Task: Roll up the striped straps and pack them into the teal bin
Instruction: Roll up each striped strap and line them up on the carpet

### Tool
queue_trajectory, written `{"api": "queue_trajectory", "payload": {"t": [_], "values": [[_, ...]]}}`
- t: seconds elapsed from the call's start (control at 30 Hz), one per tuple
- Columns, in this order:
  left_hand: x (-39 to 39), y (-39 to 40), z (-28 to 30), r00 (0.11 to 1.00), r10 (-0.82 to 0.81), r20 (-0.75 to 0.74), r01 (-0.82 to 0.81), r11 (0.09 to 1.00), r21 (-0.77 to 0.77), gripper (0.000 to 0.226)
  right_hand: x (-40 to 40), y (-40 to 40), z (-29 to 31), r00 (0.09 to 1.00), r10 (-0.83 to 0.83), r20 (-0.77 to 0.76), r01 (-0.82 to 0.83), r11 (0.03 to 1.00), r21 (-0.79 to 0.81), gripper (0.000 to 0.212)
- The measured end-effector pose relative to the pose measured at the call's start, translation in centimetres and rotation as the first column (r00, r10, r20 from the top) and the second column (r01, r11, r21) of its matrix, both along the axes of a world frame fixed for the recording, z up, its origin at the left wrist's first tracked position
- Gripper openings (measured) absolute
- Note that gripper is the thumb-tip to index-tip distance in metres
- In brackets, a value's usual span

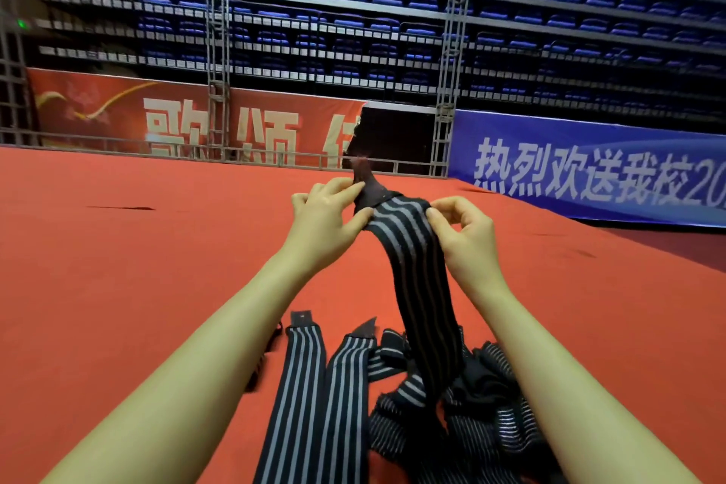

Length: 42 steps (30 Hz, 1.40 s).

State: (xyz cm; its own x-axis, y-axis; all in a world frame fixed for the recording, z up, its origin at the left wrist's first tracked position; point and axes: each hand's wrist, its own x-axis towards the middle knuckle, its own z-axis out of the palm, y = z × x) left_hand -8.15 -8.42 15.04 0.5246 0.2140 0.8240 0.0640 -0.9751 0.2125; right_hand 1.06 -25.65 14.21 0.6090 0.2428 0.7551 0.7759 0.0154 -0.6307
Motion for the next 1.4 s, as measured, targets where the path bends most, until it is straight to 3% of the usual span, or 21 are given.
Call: {"api": "queue_trajectory", "payload": {"t": [0.13, 0.2, 0.33, 0.47, 0.67, 0.77, 0.87, 1.0, 1.07, 1.13, 1.17, 1.23, 1.4], "values": [[-0.8, -0.8, 1.6, 0.990, -0.067, 0.122, 0.065, 0.998, 0.026, 0.040, -1.0, -0.4, 2.3, 0.994, -0.088, 0.068, 0.086, 0.996, 0.032, 0.024], [-1.2, -1.2, 3.0, 0.983, -0.108, 0.150, 0.100, 0.993, 0.054, 0.041, -1.3, -0.8, 3.4, 0.986, -0.136, 0.093, 0.130, 0.990, 0.061, 0.020], [-1.8, -2.5, 5.3, 0.968, -0.230, 0.102, 0.218, 0.969, 0.113, 0.046, -1.2, -1.8, 3.0, 0.965, -0.197, 0.171, 0.200, 0.980, 0.000, 0.018], [-2.4, -3.4, 5.4, 0.983, -0.179, 0.029, 0.160, 0.931, 0.328, 0.047, -1.3, -2.0, 0.6, 0.949, -0.254, 0.186, 0.269, 0.961, -0.061, 0.018], [-3.1, -5.5, 4.2, 0.971, -0.195, -0.142, 0.230, 0.924, 0.306, 0.055, -3.9, 0.0, -2.1, 0.905, -0.259, 0.336, 0.325, 0.933, -0.156, 0.081], [-3.6, -5.5, 4.0, 0.966, -0.202, -0.163, 0.237, 0.943, 0.235, 0.060, -4.8, 0.9, -3.0, 0.910, -0.284, 0.304, 0.341, 0.927, -0.155, 0.093], [-3.5, -5.6, 3.8, 0.964, -0.184, -0.193, 0.227, 0.946, 0.231, 0.061, -4.8, 1.6, -3.4, 0.892, -0.328, 0.310, 0.367, 0.927, -0.075, 0.079], [-3.3, -5.0, 2.6, 0.976, -0.163, -0.147, 0.197, 0.947, 0.252, 0.062, -4.3, 1.8, -3.5, 0.830, -0.360, 0.425, 0.332, 0.933, 0.141, 0.019], [-3.1, -4.5, 1.4, 0.945, -0.288, -0.158, 0.308, 0.943, 0.128, 0.051, -3.9, 1.5, -3.8, 0.845, -0.332, 0.419, 0.268, 0.941, 0.205, 0.018], [-3.1, -4.7, 0.2, 0.901, -0.414, -0.130, 0.413, 0.910, -0.031, 0.064, -3.8, 0.9, -3.7, 0.916, -0.251, 0.313, 0.188, 0.957, 0.219, 0.018], [-3.0, -4.8, -0.4, 0.897, -0.429, -0.102, 0.422, 0.903, -0.083, 0.069, -3.8, 0.7, -3.4, 0.954, -0.197, 0.225, 0.148, 0.965, 0.215, 0.013], [-2.5, -5.0, -1.4, 0.911, -0.411, -0.027, 0.404, 0.905, -0.132, 0.065, -3.7, 0.3, -2.6, 0.994, -0.090, 0.066, 0.073, 0.971, 0.227, 0.024], [-1.7, -5.1, -2.5, 0.870, -0.480, 0.112, 0.491, 0.828, -0.272, 0.039, -3.3, -0.1, -0.7, 0.999, 0.027, -0.029, -0.018, 0.962, 0.273, 0.015]]}}
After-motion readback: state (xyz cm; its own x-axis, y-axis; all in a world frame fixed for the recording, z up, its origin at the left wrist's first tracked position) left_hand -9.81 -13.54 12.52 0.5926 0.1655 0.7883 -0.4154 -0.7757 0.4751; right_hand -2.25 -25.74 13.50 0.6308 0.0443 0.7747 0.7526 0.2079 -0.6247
